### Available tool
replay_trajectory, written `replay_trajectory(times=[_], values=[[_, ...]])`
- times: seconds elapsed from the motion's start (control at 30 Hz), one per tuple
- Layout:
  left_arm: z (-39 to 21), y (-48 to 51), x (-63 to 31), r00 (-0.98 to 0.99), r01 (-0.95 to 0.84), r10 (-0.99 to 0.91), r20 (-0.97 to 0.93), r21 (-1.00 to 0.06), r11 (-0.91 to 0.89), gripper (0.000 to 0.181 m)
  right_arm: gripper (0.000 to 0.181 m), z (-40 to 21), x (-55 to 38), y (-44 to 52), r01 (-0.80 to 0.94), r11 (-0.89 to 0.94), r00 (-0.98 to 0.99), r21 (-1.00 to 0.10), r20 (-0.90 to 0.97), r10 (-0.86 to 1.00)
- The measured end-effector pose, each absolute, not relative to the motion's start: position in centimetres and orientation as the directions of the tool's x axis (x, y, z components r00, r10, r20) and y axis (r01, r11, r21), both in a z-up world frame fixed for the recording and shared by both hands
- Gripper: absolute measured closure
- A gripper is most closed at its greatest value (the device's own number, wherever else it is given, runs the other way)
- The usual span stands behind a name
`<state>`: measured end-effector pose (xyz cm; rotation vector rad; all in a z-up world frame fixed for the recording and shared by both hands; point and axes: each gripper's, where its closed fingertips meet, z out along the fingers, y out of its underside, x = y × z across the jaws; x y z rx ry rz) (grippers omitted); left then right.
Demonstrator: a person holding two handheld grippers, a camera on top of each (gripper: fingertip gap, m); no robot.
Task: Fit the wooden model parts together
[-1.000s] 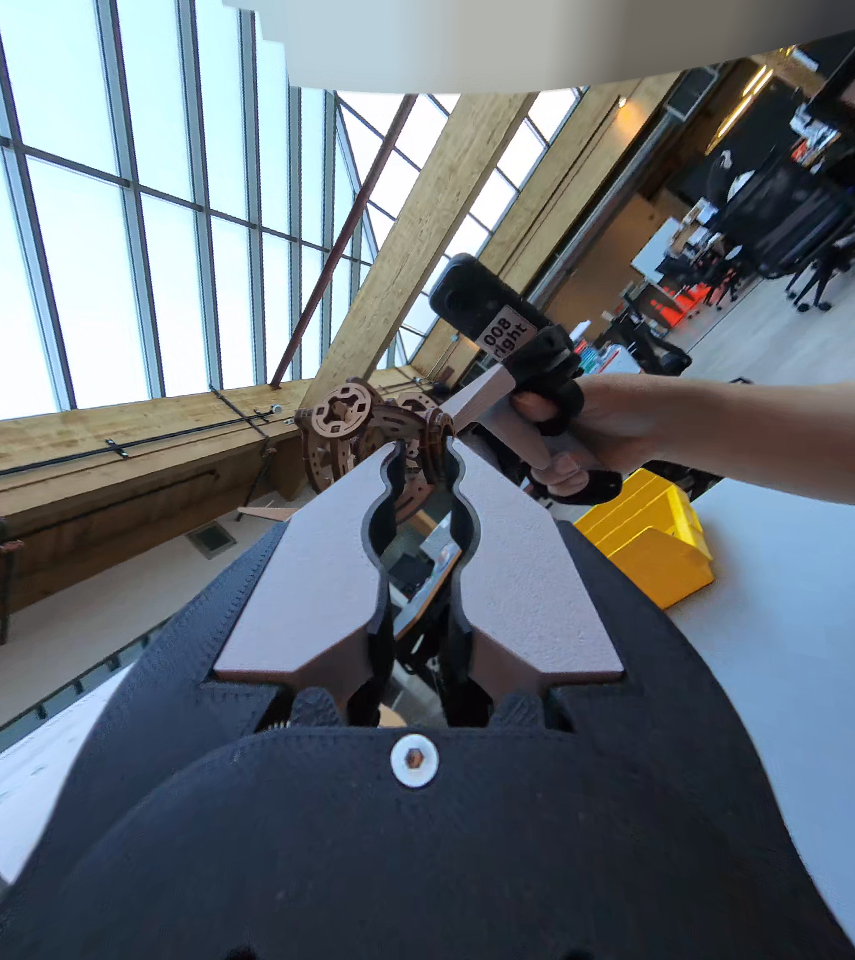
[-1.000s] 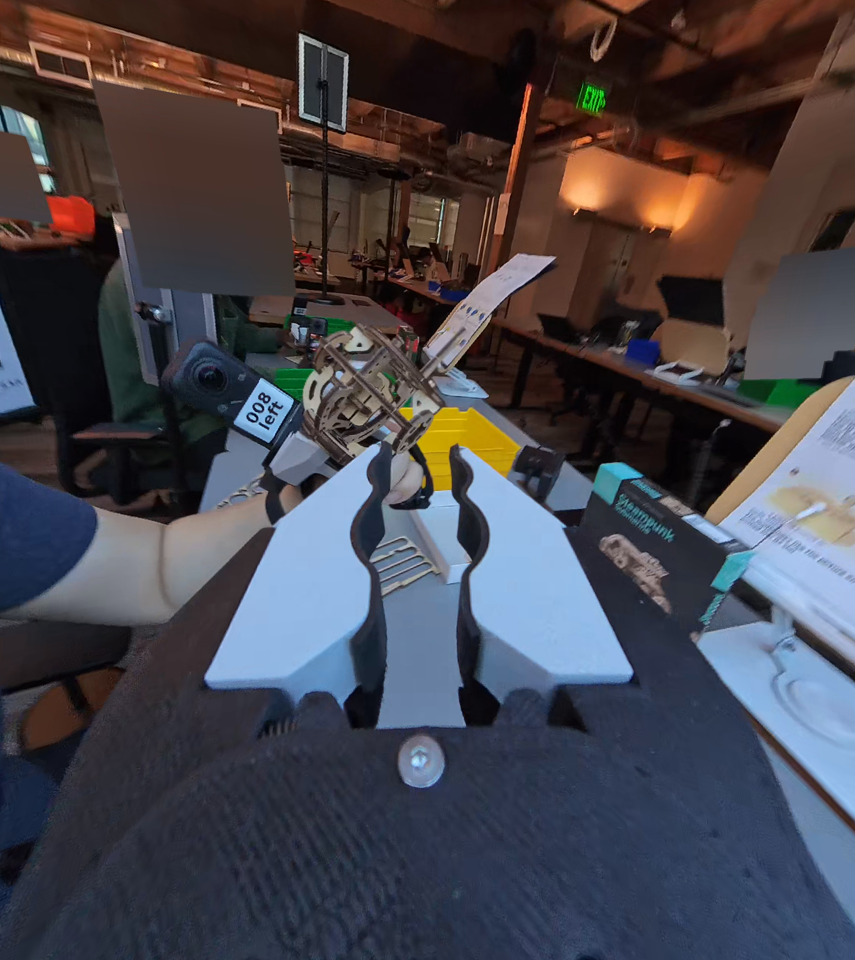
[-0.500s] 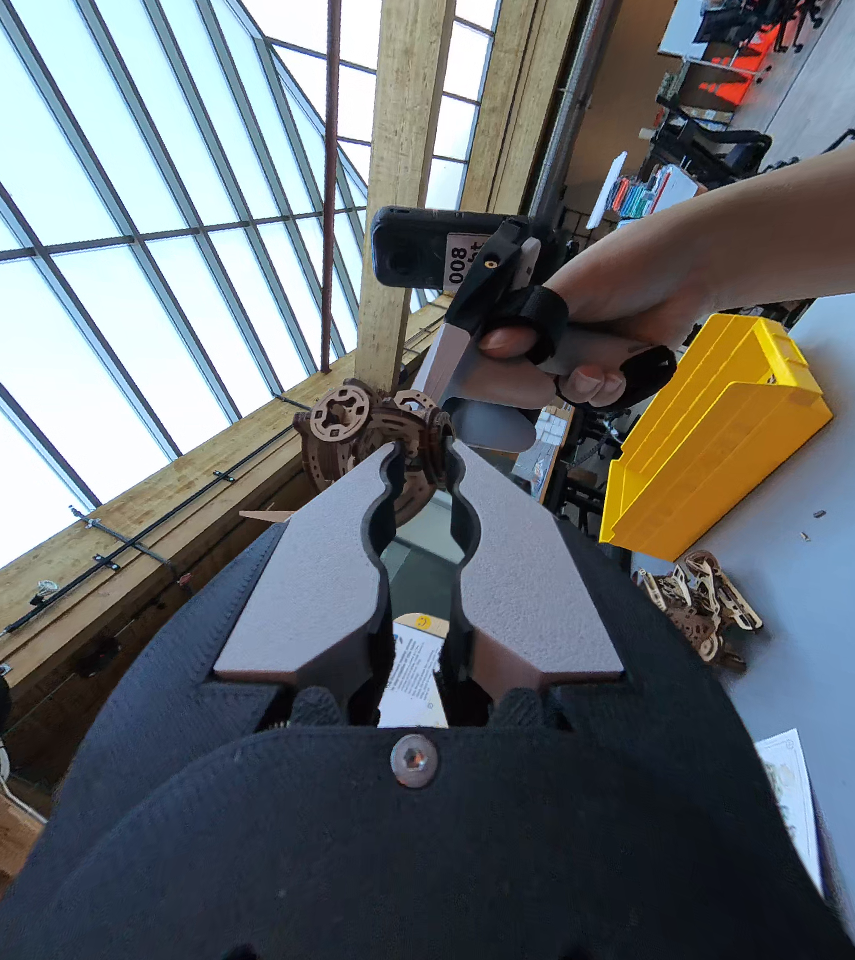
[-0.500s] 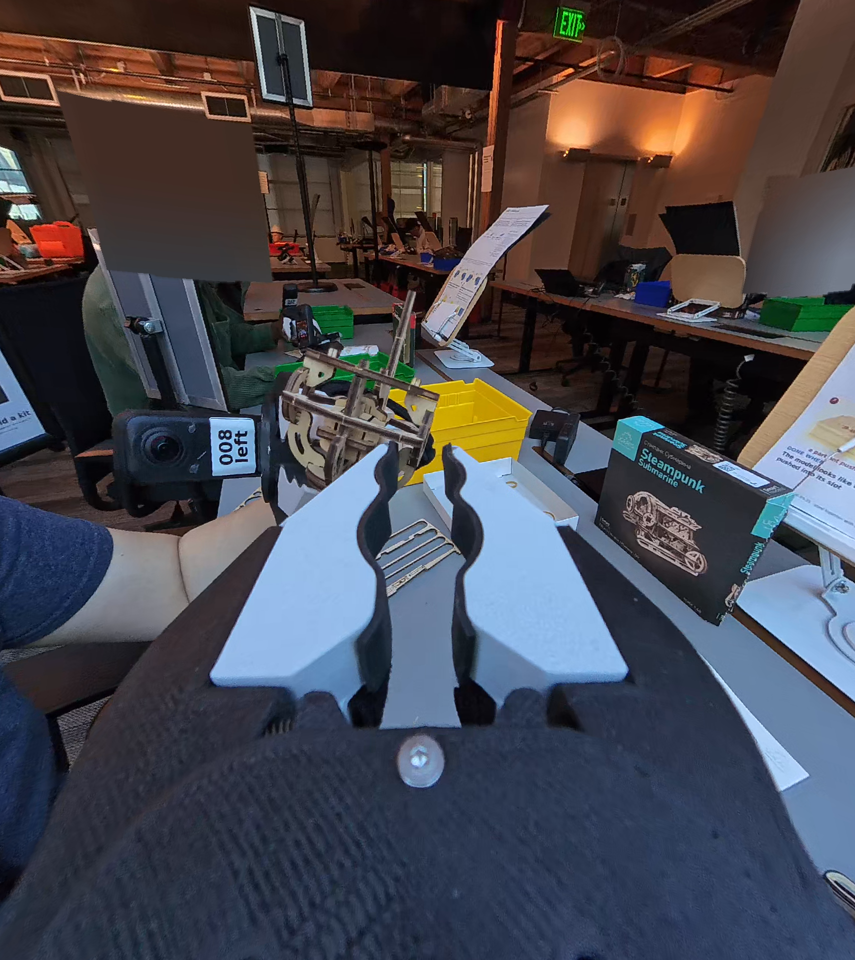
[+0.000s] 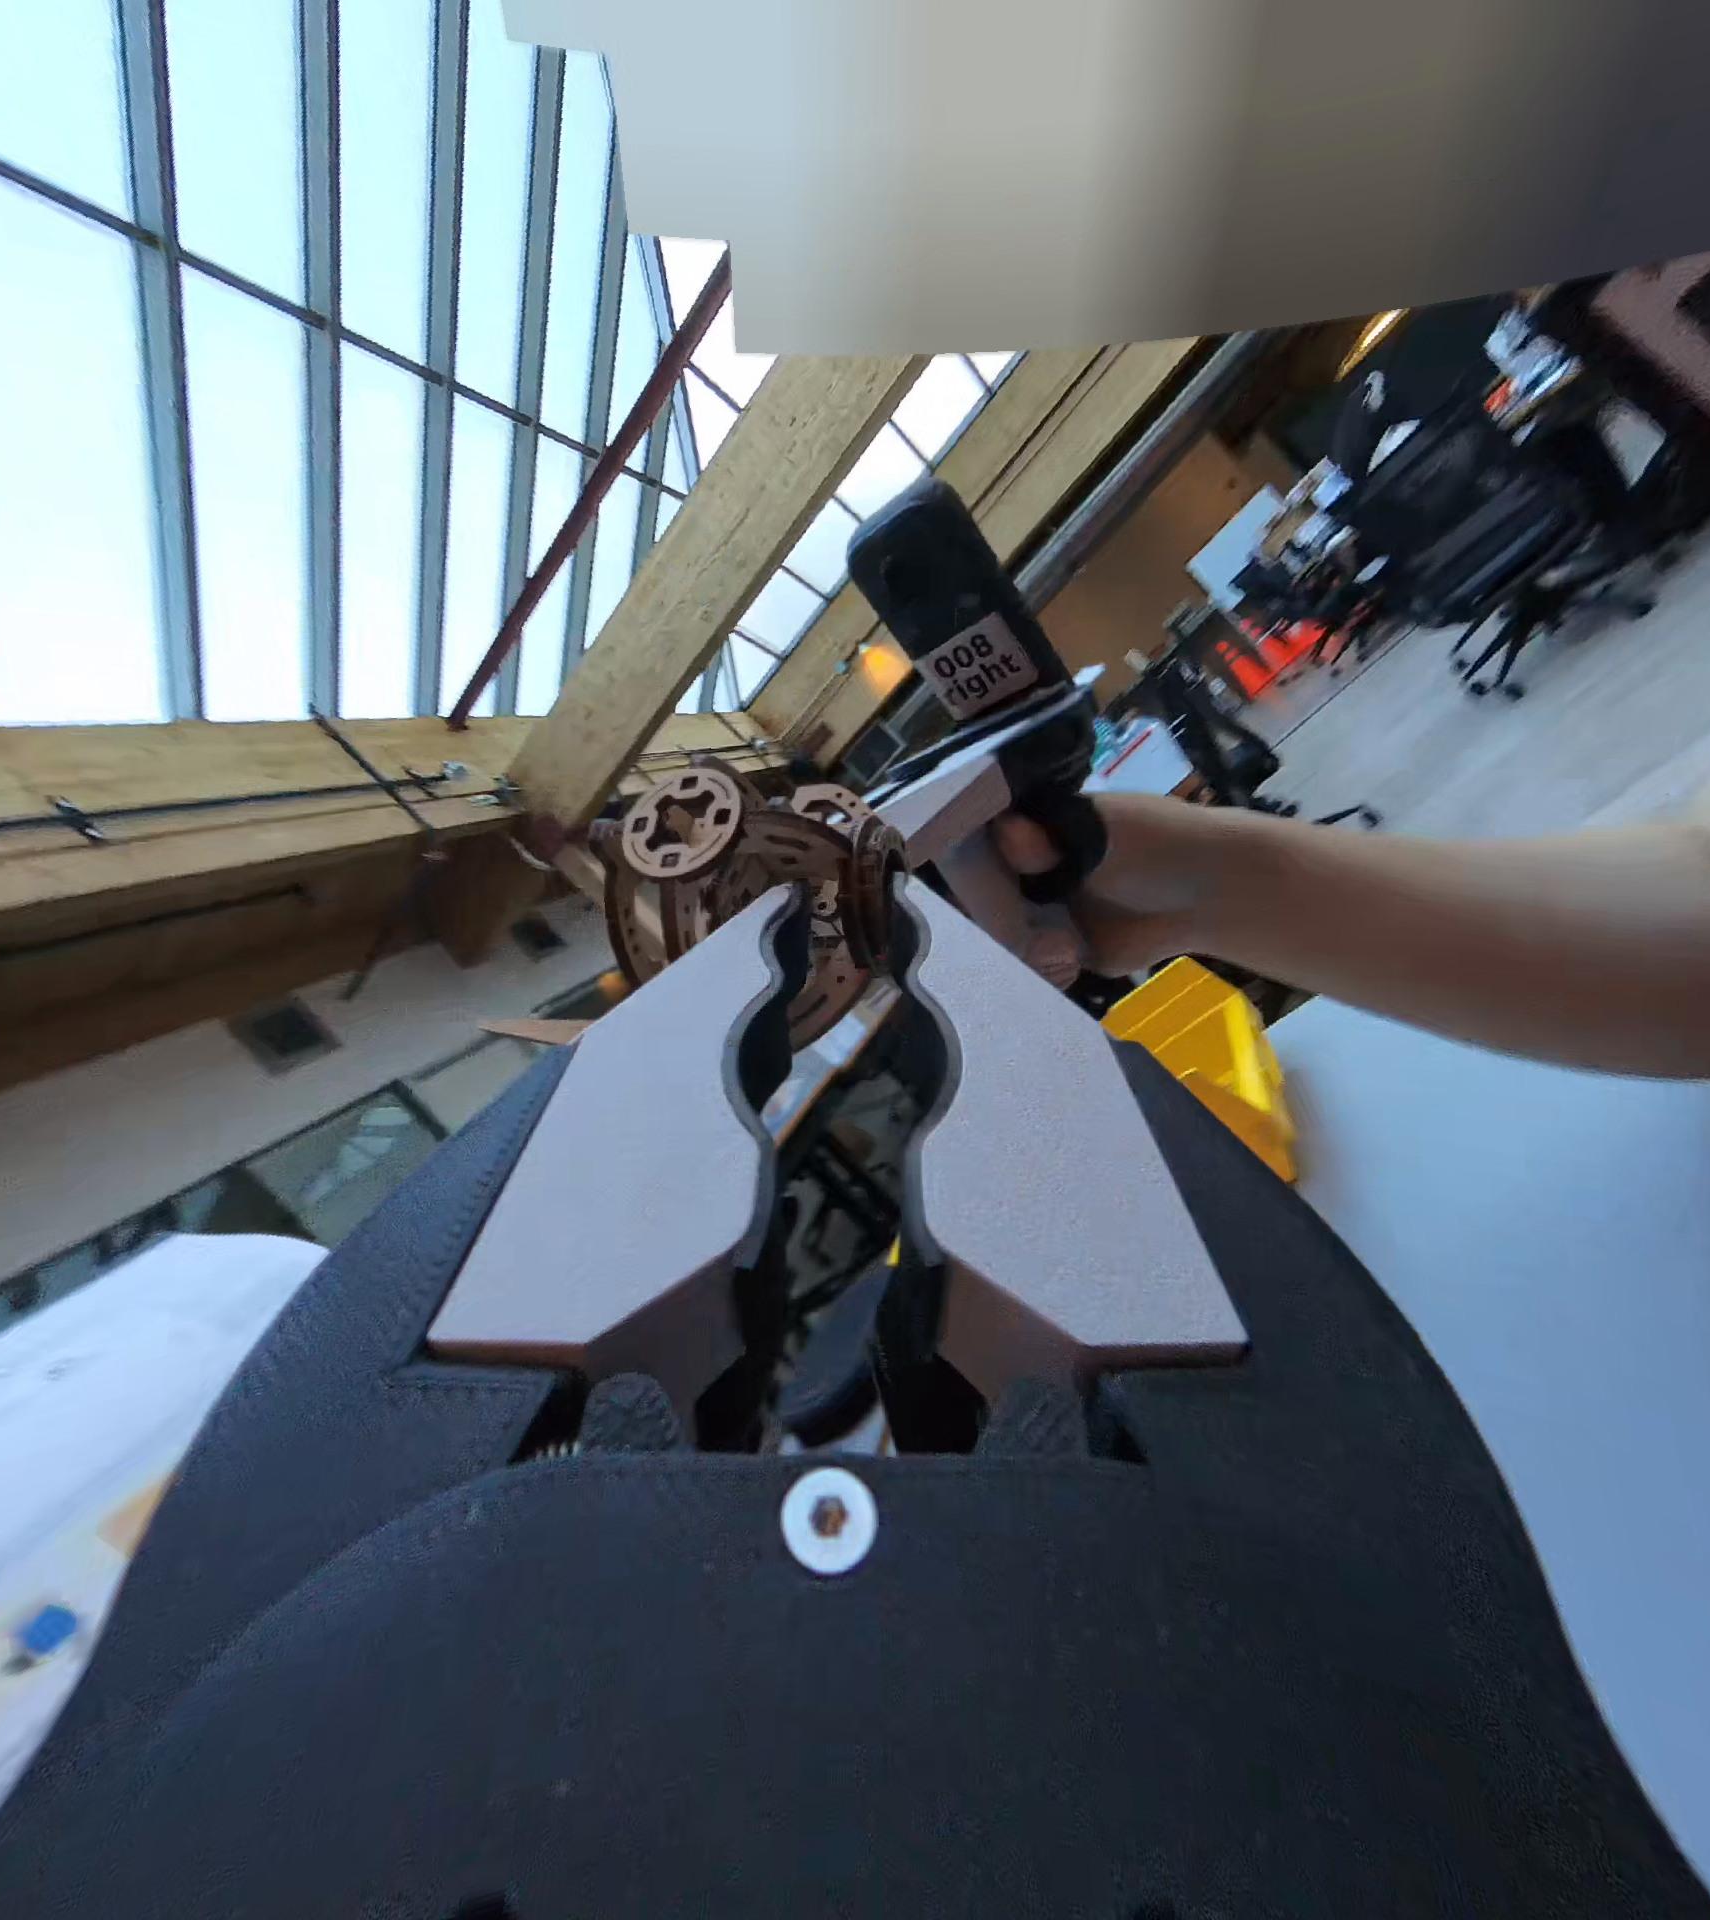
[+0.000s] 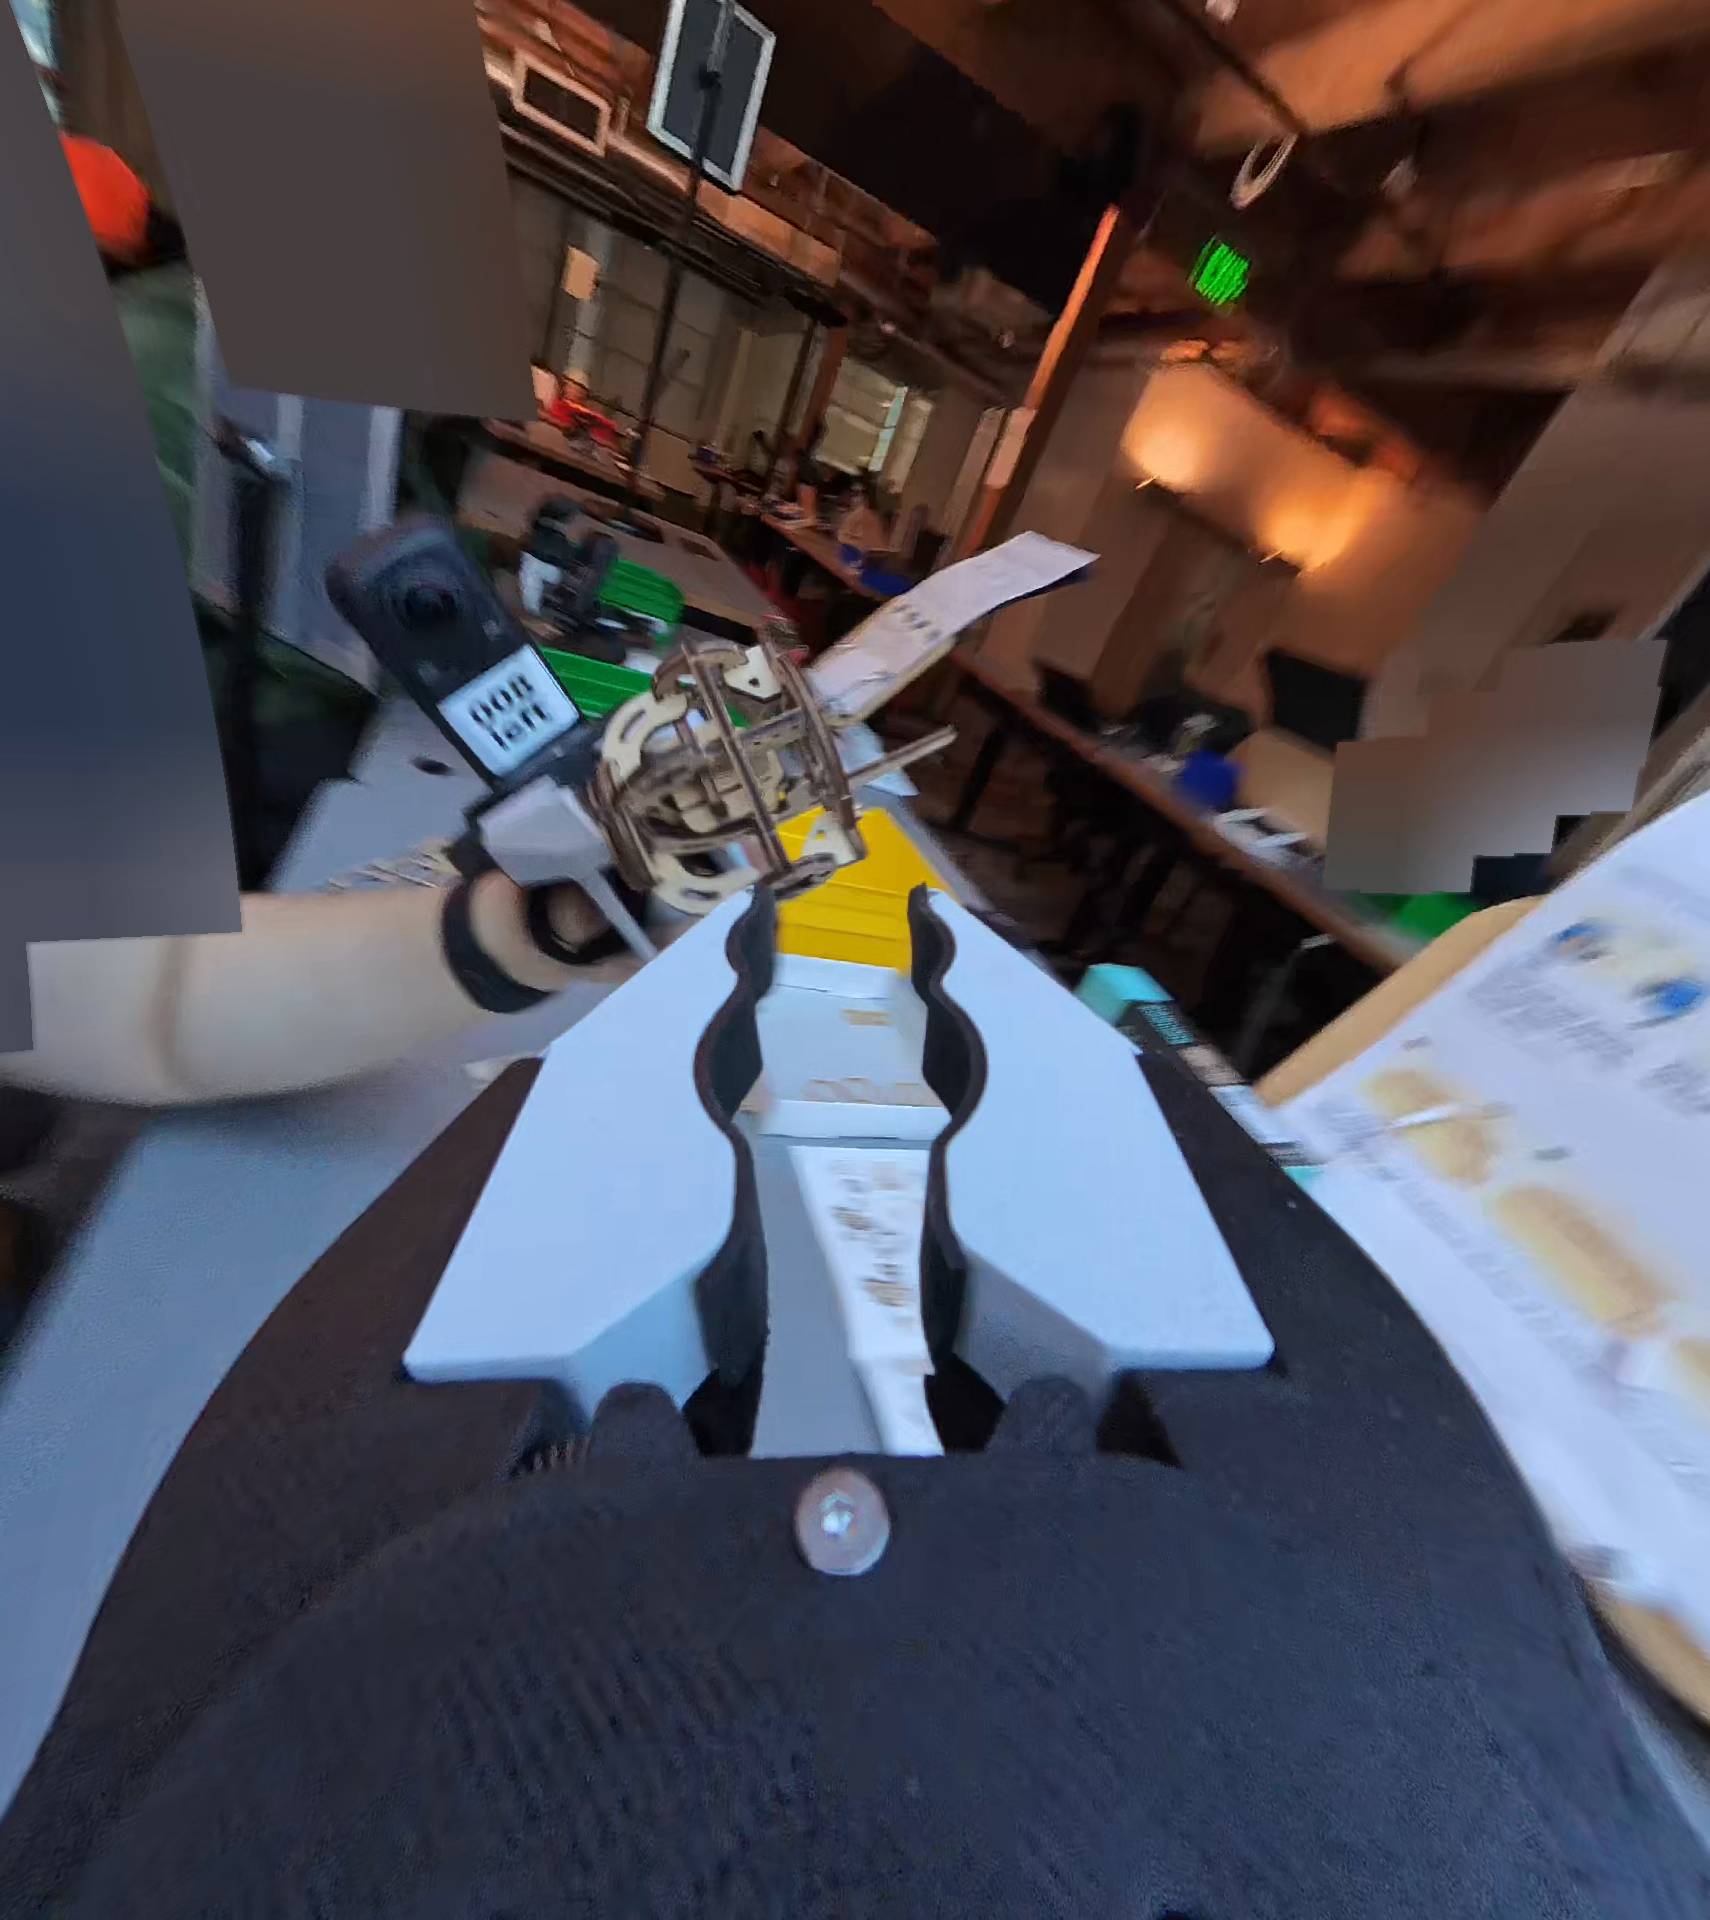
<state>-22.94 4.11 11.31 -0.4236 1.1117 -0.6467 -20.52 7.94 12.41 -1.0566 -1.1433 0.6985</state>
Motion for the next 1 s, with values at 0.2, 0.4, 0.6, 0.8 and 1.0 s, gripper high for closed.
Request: replay_trajectory(times=[0.2, 0.4, 0.6, 0.8, 1.0], values=[[10.1, 4.4, -21.8, 0.135, 0.330, -0.830, -0.541, -0.766, 0.552, 0.169, 0.165, 11.6, -20.0, 7.2, 0.199, 0.555, 0.276, -0.808, 0.590, 0.759], [9.6, 4.7, -21.5, 0.073, 0.367, -0.876, -0.477, -0.804, 0.468, 0.169, 0.175, 10.3, -20.7, 7.3, 0.254, 0.530, 0.237, -0.809, 0.584, 0.777], [9.3, 5.1, -21.8, 0.025, 0.366, -0.904, -0.426, -0.838, 0.405, 0.168, 0.181, 9.7, -21.0, 7.5, 0.219, 0.444, 0.207, -0.869, 0.486, 0.849], [9.4, 6.6, -22.5, 0.035, 0.331, -0.932, -0.361, -0.876, 0.352, 0.160, 0.181, 9.1, -20.8, 9.7, 0.174, 0.285, 0.237, -0.943, 0.321, 0.917], [7.6, 8.5, -23.5, 0.091, 0.123, -0.934, -0.344, -0.927, 0.354, 0.153, 0.181, 8.6, -19.8, 10.8, 0.071, 0.131, 0.217, -0.989, 0.143, 0.966]])
